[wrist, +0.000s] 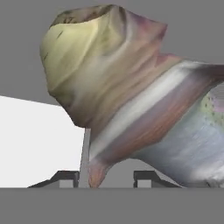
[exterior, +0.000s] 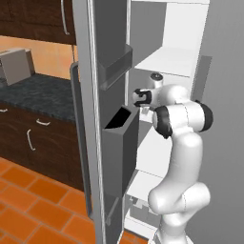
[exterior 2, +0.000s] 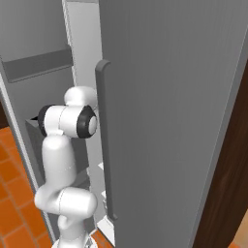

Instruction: Take the meat container that has the fish and place it on the second highest rack of the freezer. Then take the vegetable container that has the lemon wedge and corn and place it on the highest rack of the freezer.

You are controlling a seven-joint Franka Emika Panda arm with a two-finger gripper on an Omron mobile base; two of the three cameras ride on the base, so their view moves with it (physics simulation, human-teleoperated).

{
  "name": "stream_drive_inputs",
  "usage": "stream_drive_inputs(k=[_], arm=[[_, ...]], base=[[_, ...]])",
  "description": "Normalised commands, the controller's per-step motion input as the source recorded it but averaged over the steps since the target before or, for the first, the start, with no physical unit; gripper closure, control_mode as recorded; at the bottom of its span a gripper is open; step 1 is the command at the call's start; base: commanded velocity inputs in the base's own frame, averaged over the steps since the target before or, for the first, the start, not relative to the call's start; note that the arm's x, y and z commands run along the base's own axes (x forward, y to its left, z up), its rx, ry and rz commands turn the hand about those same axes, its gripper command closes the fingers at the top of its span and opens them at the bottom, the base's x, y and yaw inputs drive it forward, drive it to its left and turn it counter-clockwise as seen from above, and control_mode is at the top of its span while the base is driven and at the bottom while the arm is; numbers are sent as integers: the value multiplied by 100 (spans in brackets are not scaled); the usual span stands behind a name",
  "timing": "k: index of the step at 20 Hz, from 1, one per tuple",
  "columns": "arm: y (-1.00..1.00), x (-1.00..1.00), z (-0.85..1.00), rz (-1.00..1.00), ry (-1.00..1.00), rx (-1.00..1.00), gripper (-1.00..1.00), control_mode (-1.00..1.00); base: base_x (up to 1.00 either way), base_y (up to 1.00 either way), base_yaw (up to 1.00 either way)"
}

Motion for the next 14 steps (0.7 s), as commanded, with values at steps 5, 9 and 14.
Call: stream_drive_inputs(k=[5,9,14], arm=[[-6,-31,61,0,-26,0,-100,-100],[-21,-79,30,-1,-1,0,-100,-100],[-33,-91,76,-10,-18,0,-100,-100]], base=[[0,0,0],[0,0,0],[0,0,0]])
